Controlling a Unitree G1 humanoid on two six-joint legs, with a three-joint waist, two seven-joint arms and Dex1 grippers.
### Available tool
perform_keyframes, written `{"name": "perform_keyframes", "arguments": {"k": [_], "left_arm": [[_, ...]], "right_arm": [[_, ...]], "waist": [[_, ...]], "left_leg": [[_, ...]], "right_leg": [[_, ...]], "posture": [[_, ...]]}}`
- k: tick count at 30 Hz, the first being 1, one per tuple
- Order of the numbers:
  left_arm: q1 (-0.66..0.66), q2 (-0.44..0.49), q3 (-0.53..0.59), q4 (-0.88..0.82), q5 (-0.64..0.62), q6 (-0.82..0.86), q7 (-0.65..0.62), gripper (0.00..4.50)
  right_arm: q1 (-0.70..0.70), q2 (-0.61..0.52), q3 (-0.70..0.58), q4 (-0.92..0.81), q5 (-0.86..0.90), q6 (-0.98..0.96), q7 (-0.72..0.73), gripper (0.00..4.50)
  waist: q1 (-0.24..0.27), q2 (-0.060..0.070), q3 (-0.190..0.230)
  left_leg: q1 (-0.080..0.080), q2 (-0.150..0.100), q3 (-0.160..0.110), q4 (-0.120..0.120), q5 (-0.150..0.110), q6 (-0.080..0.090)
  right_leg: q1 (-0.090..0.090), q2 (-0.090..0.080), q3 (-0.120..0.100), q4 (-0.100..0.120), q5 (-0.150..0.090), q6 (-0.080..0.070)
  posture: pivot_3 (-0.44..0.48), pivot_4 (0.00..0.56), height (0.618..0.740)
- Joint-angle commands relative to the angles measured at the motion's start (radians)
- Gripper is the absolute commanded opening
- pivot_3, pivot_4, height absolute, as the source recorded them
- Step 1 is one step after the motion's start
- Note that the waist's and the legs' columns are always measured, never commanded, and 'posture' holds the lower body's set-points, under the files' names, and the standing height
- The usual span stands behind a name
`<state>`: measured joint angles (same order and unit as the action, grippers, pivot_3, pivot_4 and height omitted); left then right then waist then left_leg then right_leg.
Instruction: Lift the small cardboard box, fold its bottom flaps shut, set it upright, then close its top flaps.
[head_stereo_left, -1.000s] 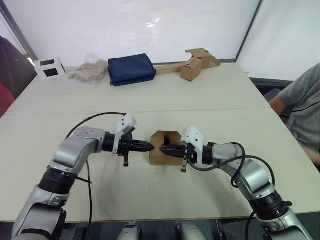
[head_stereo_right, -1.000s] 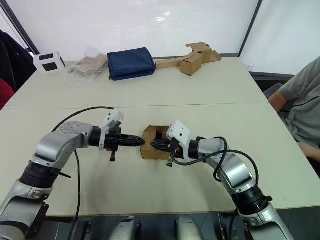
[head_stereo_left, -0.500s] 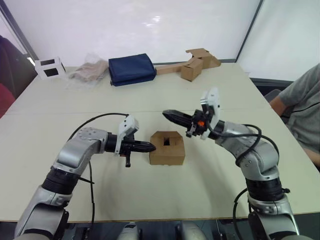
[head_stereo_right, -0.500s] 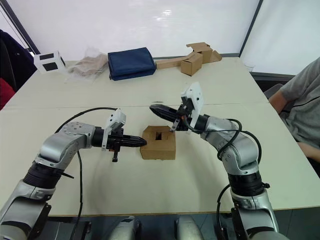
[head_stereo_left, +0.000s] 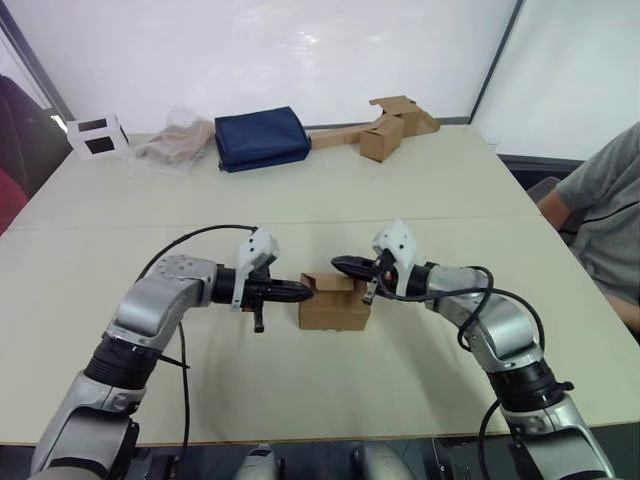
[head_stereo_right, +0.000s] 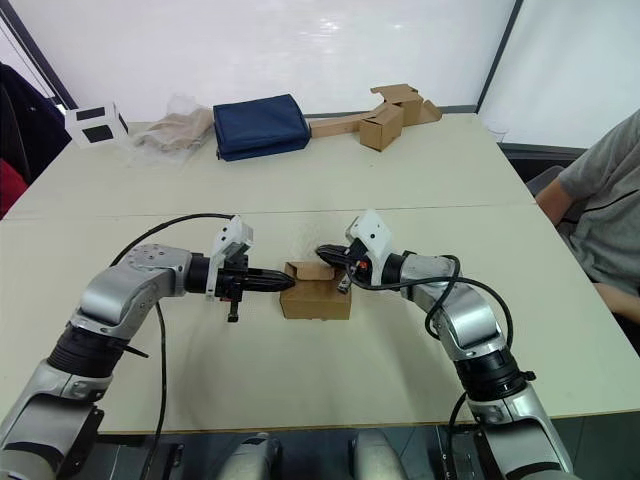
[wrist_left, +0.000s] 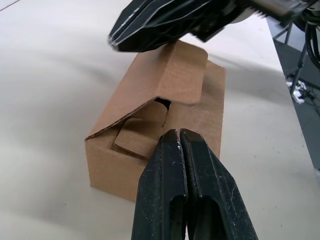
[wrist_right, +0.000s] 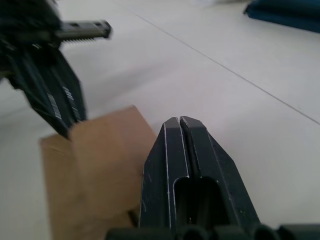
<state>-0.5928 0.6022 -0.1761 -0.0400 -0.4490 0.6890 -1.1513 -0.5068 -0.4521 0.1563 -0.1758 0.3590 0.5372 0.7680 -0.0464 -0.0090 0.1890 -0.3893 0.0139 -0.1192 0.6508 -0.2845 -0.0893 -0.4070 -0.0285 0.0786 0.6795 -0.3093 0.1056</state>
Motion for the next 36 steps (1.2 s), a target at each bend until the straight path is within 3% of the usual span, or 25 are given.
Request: {"name": "perform_keyframes", "arguments": {"k": [1, 7, 18, 21, 28, 36], "left_arm": [[-0.010, 0.009, 0.046, -0.017, -0.036, 0.025, 0.004, 0.04], [-0.033, 0.006, 0.116, -0.046, -0.124, 0.113, 0.025, 0.04], [-0.093, -0.092, 0.029, 0.125, 0.026, -0.066, 0.099, 0.04], [-0.091, -0.116, 0.022, 0.162, 0.050, -0.099, 0.105, 0.04], [-0.089, -0.130, 0.037, 0.171, 0.043, -0.097, 0.103, 0.04], [-0.083, -0.134, 0.052, 0.157, 0.027, -0.071, 0.106, 0.04]], "right_arm": [[0.014, -0.009, -0.008, -0.044, 0.003, 0.000, 0.006, 0.00], [0.021, -0.011, -0.001, -0.038, -0.018, -0.008, 0.007, 0.00], [0.021, -0.005, -0.001, -0.050, -0.027, -0.008, 0.015, 0.00], [0.036, 0.009, -0.053, -0.106, 0.036, 0.021, 0.002, 0.00], [0.119, -0.066, -0.044, -0.252, 0.109, 0.113, 0.051, 0.00], [0.147, -0.073, 0.012, -0.240, 0.076, 0.117, 0.035, 0.00]], "waist": [[0.001, 0.000, 0.000], [0.000, 0.000, 0.000], [0.001, 0.000, 0.000], [0.002, 0.000, 0.000], [0.004, 0.000, 0.000], [0.001, 0.000, 0.000]], "left_leg": [[0.000, 0.000, 0.000, 0.000, 0.000, 0.000], [0.000, 0.000, 0.000, 0.000, 0.000, 0.000], [0.000, 0.000, 0.000, 0.000, 0.000, 0.000], [0.000, 0.000, 0.000, 0.000, 0.000, 0.000], [0.000, 0.000, 0.000, 0.000, 0.000, 0.000], [0.000, 0.000, 0.000, 0.000, 0.000, 0.000]], "right_leg": [[0.000, 0.000, 0.000, 0.000, 0.000, 0.000], [0.000, 0.000, 0.000, 0.000, 0.000, 0.000], [0.000, 0.000, 0.000, 0.000, 0.000, 0.000], [0.000, 0.000, 0.000, 0.000, 0.000, 0.000], [0.000, 0.000, 0.000, -0.001, 0.000, 0.000], [0.000, 0.000, 0.000, 0.000, 0.000, 0.000]], "posture": [[0.000, 0.150, 0.740], [0.000, 0.150, 0.740], [0.000, 0.150, 0.740], [0.000, 0.150, 0.740], [0.000, 0.150, 0.740], [0.000, 0.150, 0.740]]}}
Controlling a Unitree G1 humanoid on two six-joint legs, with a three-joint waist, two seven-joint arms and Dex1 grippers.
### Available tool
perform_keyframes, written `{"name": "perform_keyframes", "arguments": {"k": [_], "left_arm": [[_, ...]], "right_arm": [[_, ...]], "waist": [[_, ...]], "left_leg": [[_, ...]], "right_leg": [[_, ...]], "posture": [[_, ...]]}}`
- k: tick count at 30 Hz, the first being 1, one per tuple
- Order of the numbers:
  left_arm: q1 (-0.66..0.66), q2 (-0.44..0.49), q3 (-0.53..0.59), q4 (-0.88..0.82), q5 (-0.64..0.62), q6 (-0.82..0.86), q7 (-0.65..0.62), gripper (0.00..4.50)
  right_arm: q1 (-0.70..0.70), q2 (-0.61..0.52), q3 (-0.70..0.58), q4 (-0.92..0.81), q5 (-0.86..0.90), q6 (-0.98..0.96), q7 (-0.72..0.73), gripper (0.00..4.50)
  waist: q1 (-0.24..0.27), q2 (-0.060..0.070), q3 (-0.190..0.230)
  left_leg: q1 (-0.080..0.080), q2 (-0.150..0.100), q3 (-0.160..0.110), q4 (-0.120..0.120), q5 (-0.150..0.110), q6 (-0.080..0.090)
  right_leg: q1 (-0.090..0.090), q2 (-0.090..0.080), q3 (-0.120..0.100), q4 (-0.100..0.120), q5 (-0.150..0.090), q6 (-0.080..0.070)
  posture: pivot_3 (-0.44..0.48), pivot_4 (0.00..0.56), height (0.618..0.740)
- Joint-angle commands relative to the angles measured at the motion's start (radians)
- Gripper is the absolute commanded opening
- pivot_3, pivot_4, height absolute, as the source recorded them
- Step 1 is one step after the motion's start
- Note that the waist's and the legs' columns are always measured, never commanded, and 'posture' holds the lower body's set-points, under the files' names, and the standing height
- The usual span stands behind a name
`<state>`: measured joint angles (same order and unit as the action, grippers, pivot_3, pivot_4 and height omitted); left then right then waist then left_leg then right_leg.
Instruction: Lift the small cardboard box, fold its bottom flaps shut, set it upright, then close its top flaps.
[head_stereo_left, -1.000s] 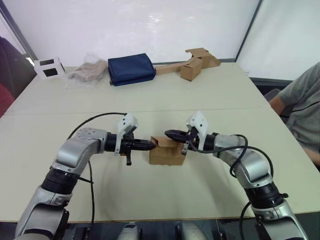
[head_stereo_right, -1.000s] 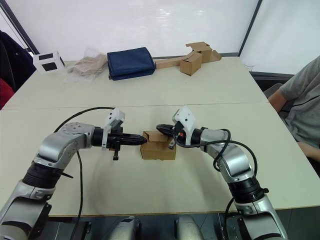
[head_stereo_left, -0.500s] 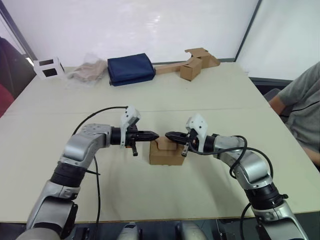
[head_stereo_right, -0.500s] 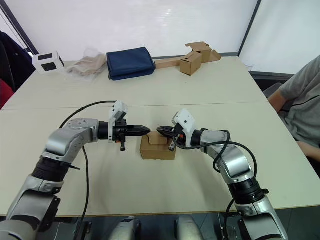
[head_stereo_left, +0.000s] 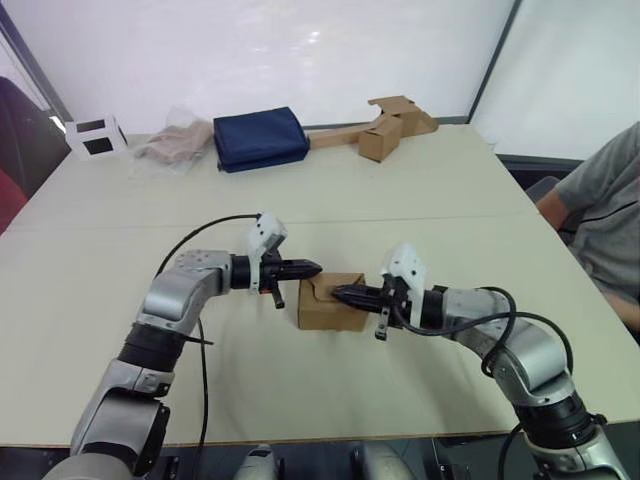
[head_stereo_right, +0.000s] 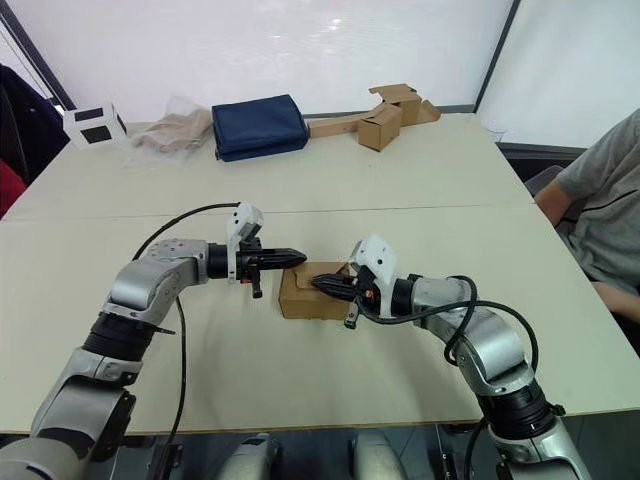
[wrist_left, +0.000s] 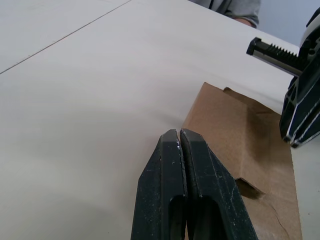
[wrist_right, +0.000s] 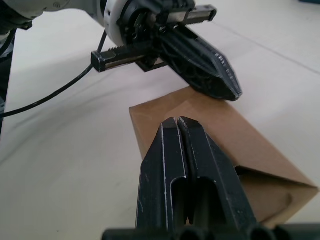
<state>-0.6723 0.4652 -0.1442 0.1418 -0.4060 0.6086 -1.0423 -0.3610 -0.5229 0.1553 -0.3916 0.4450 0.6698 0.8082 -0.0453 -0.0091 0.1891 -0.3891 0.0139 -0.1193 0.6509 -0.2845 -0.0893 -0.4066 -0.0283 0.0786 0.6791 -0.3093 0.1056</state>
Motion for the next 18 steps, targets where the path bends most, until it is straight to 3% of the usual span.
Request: {"name": "perform_keyframes", "arguments": {"k": [1, 18], "left_arm": [[-0.003, 0.001, 0.022, -0.026, -0.019, 0.014, -0.002, 0.04], [0.000, -0.007, 0.030, -0.047, -0.042, 0.050, 0.002, 0.04]], "right_arm": [[0.001, -0.003, 0.018, -0.022, -0.014, -0.016, -0.004, 0.00], [-0.026, -0.009, 0.075, 0.069, -0.130, -0.078, -0.019, 0.00]], "waist": [[0.000, 0.000, 0.000], [0.001, 0.000, 0.000]], "left_leg": [[0.000, 0.000, 0.000, 0.000, 0.000, 0.000], [0.000, 0.000, 0.000, 0.000, 0.000, 0.000]], "right_leg": [[0.000, 0.000, 0.000, 0.000, 0.000, 0.000], [0.000, 0.000, 0.000, 0.000, 0.000, 0.000]], "posture": [[0.000, 0.150, 0.740], [0.000, 0.150, 0.740]]}}
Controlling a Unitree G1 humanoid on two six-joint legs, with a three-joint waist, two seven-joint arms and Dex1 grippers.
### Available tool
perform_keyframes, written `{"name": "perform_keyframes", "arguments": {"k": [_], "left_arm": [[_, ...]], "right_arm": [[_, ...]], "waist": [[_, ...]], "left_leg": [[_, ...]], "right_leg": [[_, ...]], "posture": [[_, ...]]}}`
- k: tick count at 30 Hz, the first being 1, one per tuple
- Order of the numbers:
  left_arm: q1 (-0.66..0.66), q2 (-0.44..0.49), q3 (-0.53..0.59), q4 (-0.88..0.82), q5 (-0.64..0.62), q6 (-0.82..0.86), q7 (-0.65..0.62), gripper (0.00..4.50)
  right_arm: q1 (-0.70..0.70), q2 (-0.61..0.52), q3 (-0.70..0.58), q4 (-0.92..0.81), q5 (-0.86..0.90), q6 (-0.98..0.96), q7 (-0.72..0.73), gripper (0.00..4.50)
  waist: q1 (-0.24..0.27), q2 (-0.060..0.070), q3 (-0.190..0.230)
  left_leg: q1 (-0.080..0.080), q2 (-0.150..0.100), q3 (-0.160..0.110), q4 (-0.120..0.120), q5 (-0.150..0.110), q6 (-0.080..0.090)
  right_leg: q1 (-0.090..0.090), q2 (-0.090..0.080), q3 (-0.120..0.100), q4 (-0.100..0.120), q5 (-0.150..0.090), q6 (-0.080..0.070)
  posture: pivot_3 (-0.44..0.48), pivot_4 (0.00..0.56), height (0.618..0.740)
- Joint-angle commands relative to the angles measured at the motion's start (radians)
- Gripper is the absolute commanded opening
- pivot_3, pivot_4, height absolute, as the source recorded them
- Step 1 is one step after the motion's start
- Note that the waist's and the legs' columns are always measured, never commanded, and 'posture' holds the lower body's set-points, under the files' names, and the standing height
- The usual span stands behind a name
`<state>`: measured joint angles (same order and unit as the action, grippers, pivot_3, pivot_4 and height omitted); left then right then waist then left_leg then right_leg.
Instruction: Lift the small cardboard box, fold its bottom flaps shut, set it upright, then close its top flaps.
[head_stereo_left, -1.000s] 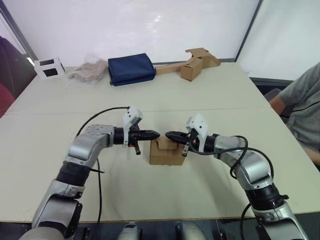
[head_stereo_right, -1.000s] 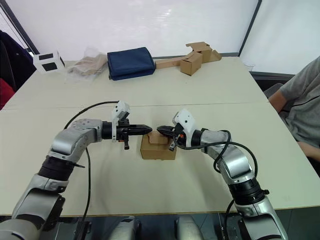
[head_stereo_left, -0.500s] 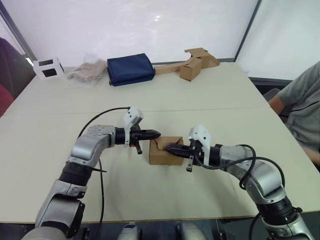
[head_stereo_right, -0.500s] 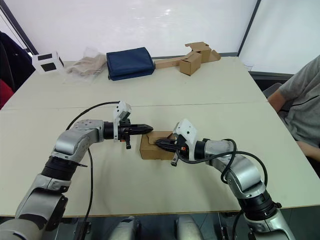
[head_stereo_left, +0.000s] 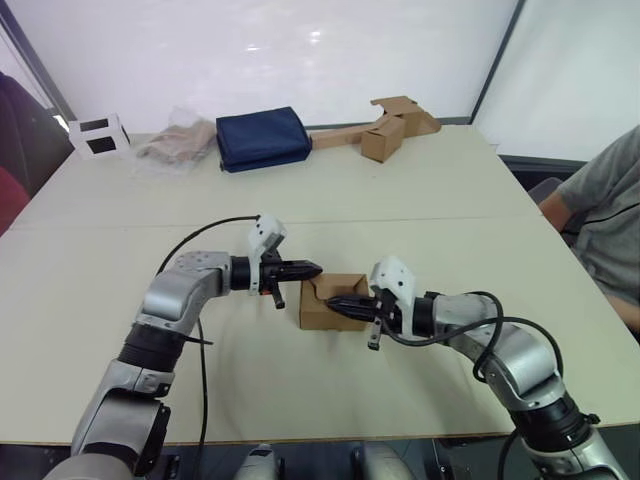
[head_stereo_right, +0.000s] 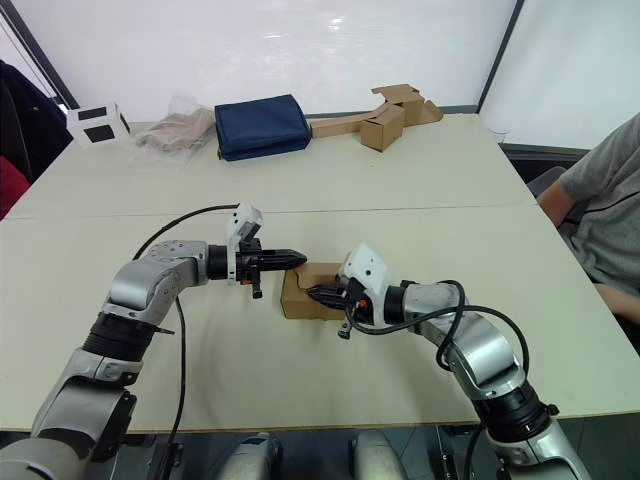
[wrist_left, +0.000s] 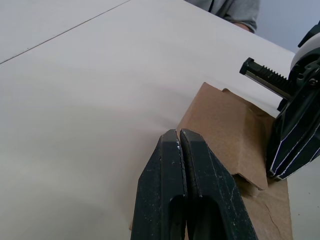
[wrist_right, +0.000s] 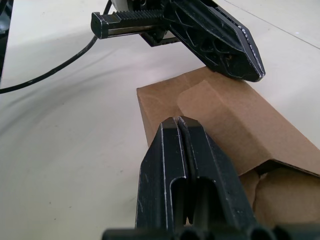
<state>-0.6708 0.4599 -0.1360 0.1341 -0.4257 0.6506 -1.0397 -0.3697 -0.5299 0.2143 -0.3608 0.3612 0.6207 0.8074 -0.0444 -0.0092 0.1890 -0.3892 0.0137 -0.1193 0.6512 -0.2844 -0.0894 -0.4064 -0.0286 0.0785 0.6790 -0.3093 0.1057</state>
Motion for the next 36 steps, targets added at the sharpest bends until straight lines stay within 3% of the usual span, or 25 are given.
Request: {"name": "perform_keyframes", "arguments": {"k": [1, 11, 22, 36], "left_arm": [[-0.002, -0.002, 0.022, -0.040, -0.023, 0.009, -0.001, 0.04], [-0.001, -0.005, 0.024, -0.055, -0.022, 0.027, 0.001, 0.04], [0.026, 0.044, -0.057, -0.064, 0.074, -0.081, -0.035, 0.04], [0.037, 0.062, -0.081, -0.087, 0.130, -0.150, -0.059, 0.04]], "right_arm": [[-0.020, -0.001, 0.018, 0.046, -0.054, -0.035, -0.021, 0.00], [-0.029, -0.005, 0.035, 0.079, -0.101, -0.071, -0.022, 0.00], [-0.012, -0.004, -0.064, -0.032, 0.083, 0.043, 0.025, 0.00], [-0.028, -0.015, -0.128, 0.002, 0.081, 0.026, 0.010, 0.00]], "waist": [[0.000, 0.000, 0.000], [0.001, 0.000, 0.000], [0.001, 0.000, 0.000], [0.000, 0.000, 0.000]], "left_leg": [[0.000, 0.000, 0.000, 0.000, 0.000, 0.000], [0.000, 0.000, 0.000, 0.000, 0.000, 0.000], [0.000, 0.000, 0.000, 0.000, 0.000, 0.000], [0.000, 0.000, 0.000, 0.000, 0.000, 0.000]], "right_leg": [[0.000, 0.000, 0.000, 0.000, 0.000, 0.000], [0.000, 0.000, 0.000, 0.000, 0.000, 0.000], [0.000, 0.000, 0.000, 0.000, 0.000, 0.000], [0.000, 0.000, 0.000, 0.000, 0.000, 0.000]], "posture": [[0.000, 0.150, 0.740], [0.000, 0.150, 0.740], [0.000, 0.150, 0.740], [0.000, 0.150, 0.740]]}}
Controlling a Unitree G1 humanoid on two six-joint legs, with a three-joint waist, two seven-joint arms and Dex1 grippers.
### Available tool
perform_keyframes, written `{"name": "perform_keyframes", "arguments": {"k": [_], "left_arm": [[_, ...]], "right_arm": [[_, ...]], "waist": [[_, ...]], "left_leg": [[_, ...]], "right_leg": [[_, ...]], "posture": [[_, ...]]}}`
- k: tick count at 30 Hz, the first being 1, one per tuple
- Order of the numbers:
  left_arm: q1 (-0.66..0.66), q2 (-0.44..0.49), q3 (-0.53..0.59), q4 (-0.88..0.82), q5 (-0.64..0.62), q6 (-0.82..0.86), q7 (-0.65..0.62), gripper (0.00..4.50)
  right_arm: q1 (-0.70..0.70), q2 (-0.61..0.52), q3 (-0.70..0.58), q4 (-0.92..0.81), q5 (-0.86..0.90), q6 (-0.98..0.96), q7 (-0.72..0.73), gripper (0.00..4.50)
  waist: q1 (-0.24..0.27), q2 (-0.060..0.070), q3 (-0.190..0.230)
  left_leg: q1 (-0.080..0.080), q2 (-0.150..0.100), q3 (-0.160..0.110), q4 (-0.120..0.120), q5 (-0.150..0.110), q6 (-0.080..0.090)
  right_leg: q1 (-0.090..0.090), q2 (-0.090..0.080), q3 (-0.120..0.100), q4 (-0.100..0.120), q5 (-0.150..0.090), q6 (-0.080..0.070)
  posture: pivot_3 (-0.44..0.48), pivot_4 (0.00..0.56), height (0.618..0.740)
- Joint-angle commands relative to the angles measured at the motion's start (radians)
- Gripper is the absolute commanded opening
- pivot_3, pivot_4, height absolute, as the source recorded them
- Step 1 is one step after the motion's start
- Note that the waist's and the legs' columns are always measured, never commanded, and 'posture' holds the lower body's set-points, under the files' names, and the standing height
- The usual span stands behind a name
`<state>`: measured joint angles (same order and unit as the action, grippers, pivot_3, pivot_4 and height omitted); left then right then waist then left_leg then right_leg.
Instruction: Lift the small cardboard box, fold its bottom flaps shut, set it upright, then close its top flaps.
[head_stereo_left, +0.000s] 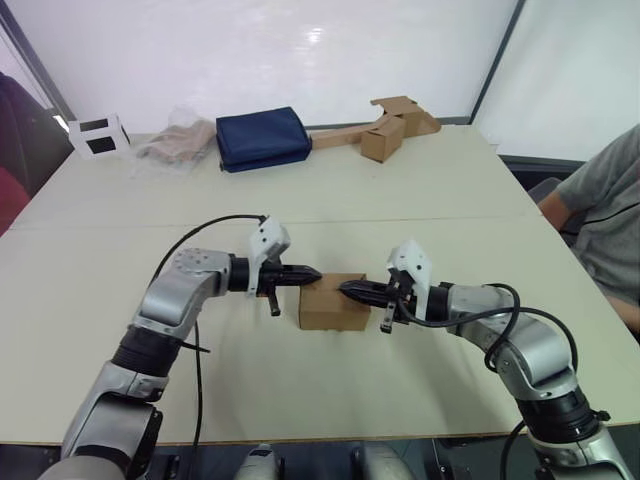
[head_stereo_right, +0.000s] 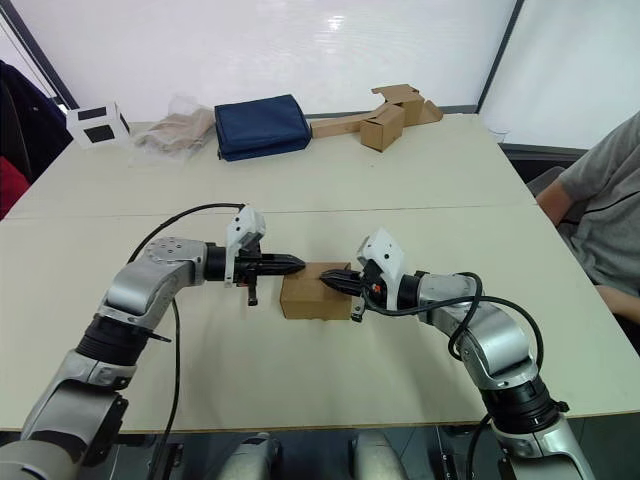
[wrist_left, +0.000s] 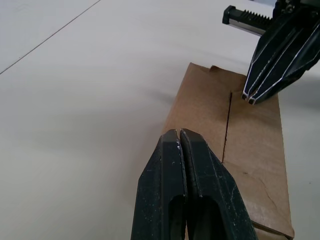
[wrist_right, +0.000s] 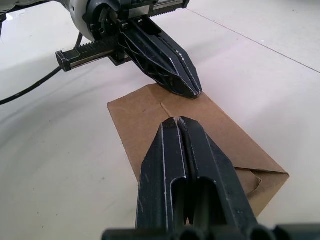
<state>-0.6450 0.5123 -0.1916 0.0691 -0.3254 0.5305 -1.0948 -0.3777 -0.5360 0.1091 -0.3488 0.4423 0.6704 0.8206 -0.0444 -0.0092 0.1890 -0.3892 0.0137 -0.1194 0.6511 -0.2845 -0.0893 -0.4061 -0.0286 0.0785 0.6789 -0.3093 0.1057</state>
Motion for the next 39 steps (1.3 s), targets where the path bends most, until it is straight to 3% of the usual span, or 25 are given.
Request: {"name": "perform_keyframes", "arguments": {"k": [1, 10, 26, 33, 39], "left_arm": [[0.010, 0.009, -0.024, -0.019, 0.034, -0.036, -0.001, 0.04], [-0.046, -0.030, 0.114, -0.060, -0.139, 0.135, 0.038, 0.04], [-0.009, -0.018, 0.021, -0.099, -0.066, 0.078, 0.054, 0.04], [0.015, 0.027, -0.049, -0.084, 0.016, 0.015, 0.029, 0.04], [0.028, 0.020, -0.041, -0.072, 0.021, -0.016, 0.023, 0.04]], "right_arm": [[-0.022, -0.009, -0.022, -0.007, -0.003, -0.027, -0.005, 0.00], [-0.029, -0.006, -0.022, 0.016, -0.023, -0.056, -0.019, 0.00], [-0.082, -0.005, 0.051, 0.107, -0.103, -0.120, 0.012, 0.00], [-0.074, -0.018, 0.080, 0.116, -0.138, -0.124, 0.027, 0.00], [-0.073, -0.018, 0.087, 0.128, -0.162, -0.136, 0.027, 0.00]], "waist": [[0.001, 0.000, 0.000], [0.000, 0.000, 0.000], [0.001, 0.000, 0.000], [0.000, 0.000, 0.000], [0.000, 0.000, 0.000]], "left_leg": [[0.000, 0.000, 0.000, 0.000, 0.000, 0.000], [0.000, 0.000, 0.000, 0.000, 0.000, 0.000], [0.000, 0.000, 0.000, 0.000, 0.000, 0.000], [0.000, 0.000, 0.000, 0.000, 0.000, 0.000], [0.000, 0.000, 0.000, 0.000, 0.000, 0.000]], "right_leg": [[0.000, 0.000, 0.000, 0.000, 0.000, 0.000], [0.000, 0.000, 0.000, 0.000, 0.000, 0.000], [0.000, 0.000, 0.000, 0.000, 0.000, 0.000], [0.000, 0.000, 0.000, 0.000, 0.000, 0.000], [0.000, 0.000, 0.000, 0.000, 0.000, 0.000]], "posture": [[0.000, 0.150, 0.740], [0.000, 0.150, 0.740], [0.000, 0.150, 0.740], [0.000, 0.150, 0.740], [0.000, 0.150, 0.740]]}}
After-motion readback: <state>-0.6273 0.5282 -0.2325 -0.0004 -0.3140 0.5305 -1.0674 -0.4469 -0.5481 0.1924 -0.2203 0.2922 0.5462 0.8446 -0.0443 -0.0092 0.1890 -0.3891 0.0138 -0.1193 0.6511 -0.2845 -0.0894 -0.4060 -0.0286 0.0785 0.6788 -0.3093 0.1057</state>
